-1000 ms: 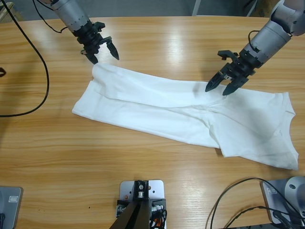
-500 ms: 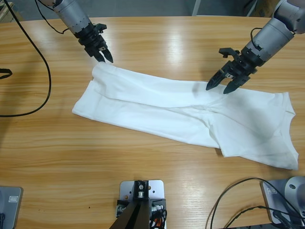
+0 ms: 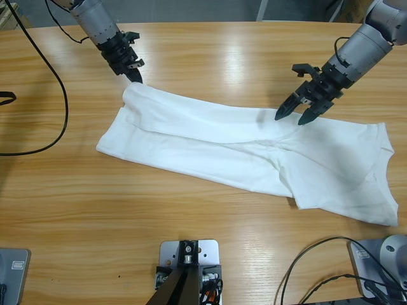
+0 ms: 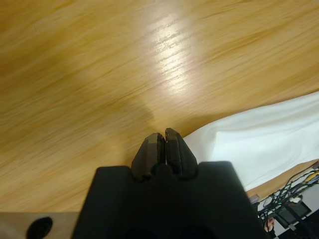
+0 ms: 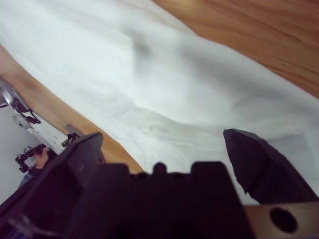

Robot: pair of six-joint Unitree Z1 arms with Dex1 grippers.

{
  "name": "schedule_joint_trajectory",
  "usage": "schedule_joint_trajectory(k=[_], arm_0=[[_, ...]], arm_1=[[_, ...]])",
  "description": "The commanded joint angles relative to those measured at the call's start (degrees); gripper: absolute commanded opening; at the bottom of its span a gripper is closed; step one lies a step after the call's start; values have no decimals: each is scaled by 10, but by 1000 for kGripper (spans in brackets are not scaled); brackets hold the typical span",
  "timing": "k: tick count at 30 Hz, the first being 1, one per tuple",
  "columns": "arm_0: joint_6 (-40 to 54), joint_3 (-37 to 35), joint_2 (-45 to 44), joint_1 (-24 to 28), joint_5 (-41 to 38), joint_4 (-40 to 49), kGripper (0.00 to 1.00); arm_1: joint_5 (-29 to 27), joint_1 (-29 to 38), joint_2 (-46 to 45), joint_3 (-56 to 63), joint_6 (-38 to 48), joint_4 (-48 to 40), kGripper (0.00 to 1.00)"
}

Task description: Fold clothes

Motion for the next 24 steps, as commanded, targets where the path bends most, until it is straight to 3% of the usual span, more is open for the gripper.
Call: schedule_joint_trajectory(k=[1, 10, 15, 16, 17, 18, 21, 24], arm_0=[[7, -54, 11, -5, 8, 81, 0], [5, -97, 21, 1, 6, 88, 0], [16, -15, -41, 26, -10, 88, 0], [22, -10, -59, 38, -23, 87, 39], [28, -10, -76, 53, -43, 85, 293], [28, -11, -91, 69, -63, 82, 438], [41, -8, -109, 120, -156, 78, 538], [78, 29, -118, 128, -194, 76, 555]], arm_1=[[-2, -10, 0, 10, -8, -1, 996], [-2, -15, -4, 9, -8, -1, 996], [1, -15, -13, 9, -8, 1, 1000], [5, -15, -14, 9, -8, 1, 1000], [6, -15, -17, 9, -8, 1, 1000], [8, -15, -17, 10, -8, 1, 1000], [11, -15, -18, 10, -9, 0, 1000], [14, -14, -20, 15, -9, -3, 1000]])
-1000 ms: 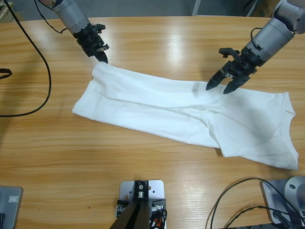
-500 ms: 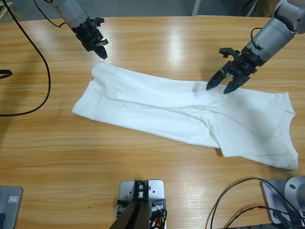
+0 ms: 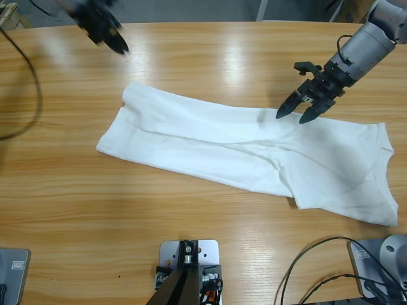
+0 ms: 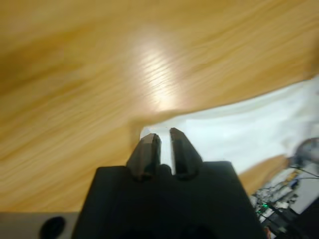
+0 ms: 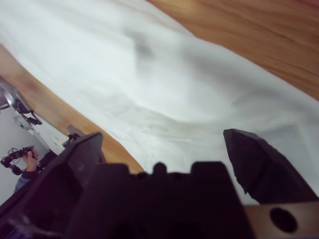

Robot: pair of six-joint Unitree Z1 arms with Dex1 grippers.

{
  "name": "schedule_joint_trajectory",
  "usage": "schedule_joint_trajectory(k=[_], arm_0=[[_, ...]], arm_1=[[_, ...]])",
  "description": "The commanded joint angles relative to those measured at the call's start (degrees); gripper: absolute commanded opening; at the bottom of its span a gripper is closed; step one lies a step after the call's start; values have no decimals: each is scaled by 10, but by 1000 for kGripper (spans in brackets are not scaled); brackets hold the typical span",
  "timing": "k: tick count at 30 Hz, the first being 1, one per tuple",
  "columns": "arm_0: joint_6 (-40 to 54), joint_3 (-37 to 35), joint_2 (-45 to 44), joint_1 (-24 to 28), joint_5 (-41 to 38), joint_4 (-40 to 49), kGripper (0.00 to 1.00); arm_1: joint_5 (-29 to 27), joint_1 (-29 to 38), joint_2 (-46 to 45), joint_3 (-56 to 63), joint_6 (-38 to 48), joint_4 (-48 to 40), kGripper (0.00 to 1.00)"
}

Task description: Fold clothes

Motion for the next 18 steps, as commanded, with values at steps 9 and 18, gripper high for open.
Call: schedule_joint_trajectory(k=[9, 18], arm_0=[[65, 248, -104, 53, 2, -14, 634], [42, 644, -311, 51, 26, -283, 683]], arm_1=[[13, -7, 4, 38, -17, -18, 1000], [-4, 25, -5, 46, -15, -31, 1000]])
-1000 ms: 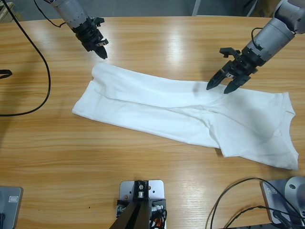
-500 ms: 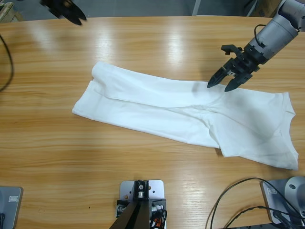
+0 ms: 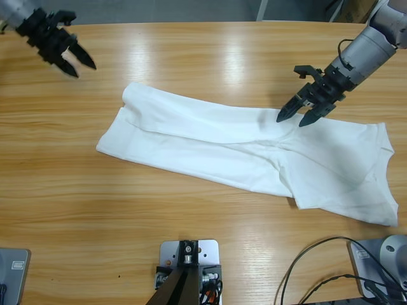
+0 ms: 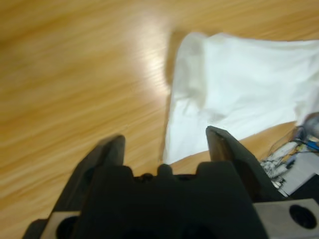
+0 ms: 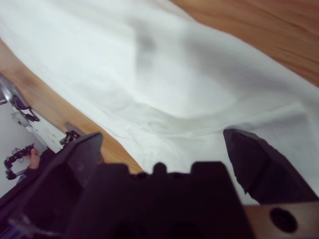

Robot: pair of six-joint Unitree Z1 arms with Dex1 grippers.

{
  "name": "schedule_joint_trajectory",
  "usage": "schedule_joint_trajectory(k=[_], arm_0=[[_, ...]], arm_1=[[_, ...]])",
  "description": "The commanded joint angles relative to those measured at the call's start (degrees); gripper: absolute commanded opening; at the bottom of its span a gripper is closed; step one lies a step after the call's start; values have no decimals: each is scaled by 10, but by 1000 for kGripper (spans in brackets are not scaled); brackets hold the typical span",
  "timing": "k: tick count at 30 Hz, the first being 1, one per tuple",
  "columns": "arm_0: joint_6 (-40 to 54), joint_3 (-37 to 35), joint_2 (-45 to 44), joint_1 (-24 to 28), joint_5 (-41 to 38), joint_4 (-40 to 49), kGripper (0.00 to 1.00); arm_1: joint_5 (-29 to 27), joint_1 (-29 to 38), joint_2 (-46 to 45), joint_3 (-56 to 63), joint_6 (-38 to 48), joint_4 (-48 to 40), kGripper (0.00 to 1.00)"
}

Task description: Fold clothes

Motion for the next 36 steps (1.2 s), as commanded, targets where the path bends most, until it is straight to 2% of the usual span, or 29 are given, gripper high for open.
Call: schedule_joint_trajectory(k=[1, 2, 4, 9, 17, 22, 28, 31, 33, 35, 36], arm_0=[[-11, 288, -165, -4, -41, -198, 694], [-10, 304, -177, -1, -94, -217, 735], [-14, 324, -179, 16, -182, -238, 757], [-9, 367, -151, 27, -256, -275, 754], [-26, 416, -103, 74, -207, -300, 745], [-34, 416, -68, 74, -203, -305, 686], [-46, 404, -34, 51, -211, -305, 683], [-58, 397, -23, 41, -211, -305, 646], [-71, 391, -20, 36, -211, -304, 665], [-82, 387, -19, 29, -206, -305, 798], [-87, 384, -17, 25, -204, -305, 803]], arm_1=[[-9, 26, -6, 26, -4, -17, 1000], [-11, 28, -10, 34, -3, -22, 1000], [-21, 29, -21, 53, -1, -35, 1000], [-55, 29, -63, 92, 4, -51, 1000], [-60, 29, -94, 106, 7, -50, 1000], [-66, 29, -118, 107, 10, -46, 1000], [-67, 29, -138, 103, 16, -41, 1000], [-68, 29, -145, 105, 16, -40, 1000], [-69, 29, -148, 104, 17, -38, 1000], [-70, 29, -152, 104, 16, -38, 1000], [-70, 29, -153, 103, 17, -38, 1000]])
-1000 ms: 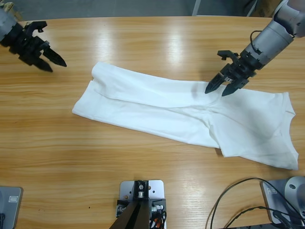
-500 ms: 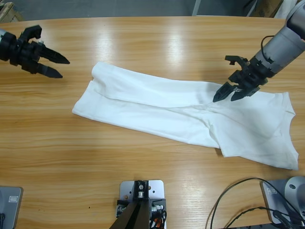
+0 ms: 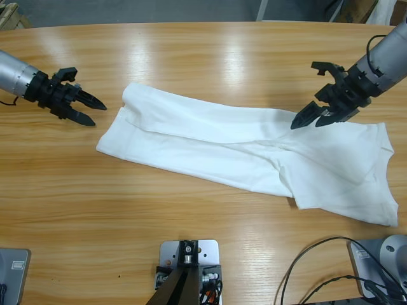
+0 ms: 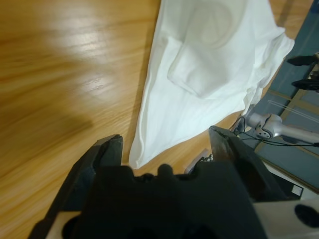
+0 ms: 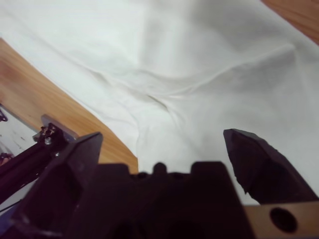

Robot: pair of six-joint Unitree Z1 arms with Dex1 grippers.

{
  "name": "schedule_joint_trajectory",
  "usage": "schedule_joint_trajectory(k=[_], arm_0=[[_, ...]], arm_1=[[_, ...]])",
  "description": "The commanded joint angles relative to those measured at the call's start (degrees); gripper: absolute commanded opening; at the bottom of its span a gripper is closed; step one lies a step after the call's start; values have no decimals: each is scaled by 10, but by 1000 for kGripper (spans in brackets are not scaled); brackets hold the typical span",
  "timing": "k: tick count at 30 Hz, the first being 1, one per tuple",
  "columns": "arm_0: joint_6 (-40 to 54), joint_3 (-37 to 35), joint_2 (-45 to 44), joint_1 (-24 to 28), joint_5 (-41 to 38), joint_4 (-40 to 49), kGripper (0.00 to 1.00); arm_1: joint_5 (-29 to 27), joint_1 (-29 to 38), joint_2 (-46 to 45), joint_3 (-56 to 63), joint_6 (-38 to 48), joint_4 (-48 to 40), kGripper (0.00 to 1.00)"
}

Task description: Fold clothes

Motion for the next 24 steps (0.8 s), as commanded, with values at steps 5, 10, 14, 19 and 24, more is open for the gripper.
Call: schedule_joint_trajectory(k=[5, 10, 14, 19, 24], arm_0=[[-74, -56, 59, -64, 46, 0, 853], [-109, -86, 71, -102, 73, 10, 851], [-113, -94, 77, -102, 70, 16, 798], [-116, -103, 84, -107, 37, 17, 688], [-117, -117, 91, -116, 5, 17, 688]], arm_1=[[-12, 3, -31, 12, 7, 16, 1000], [-14, -5, -39, 12, 2, 20, 1000], [-14, -8, -43, 10, 1, 21, 1000], [-13, -8, -49, 10, 0, 21, 1000], [-13, -8, -53, 11, 0, 22, 1000]])
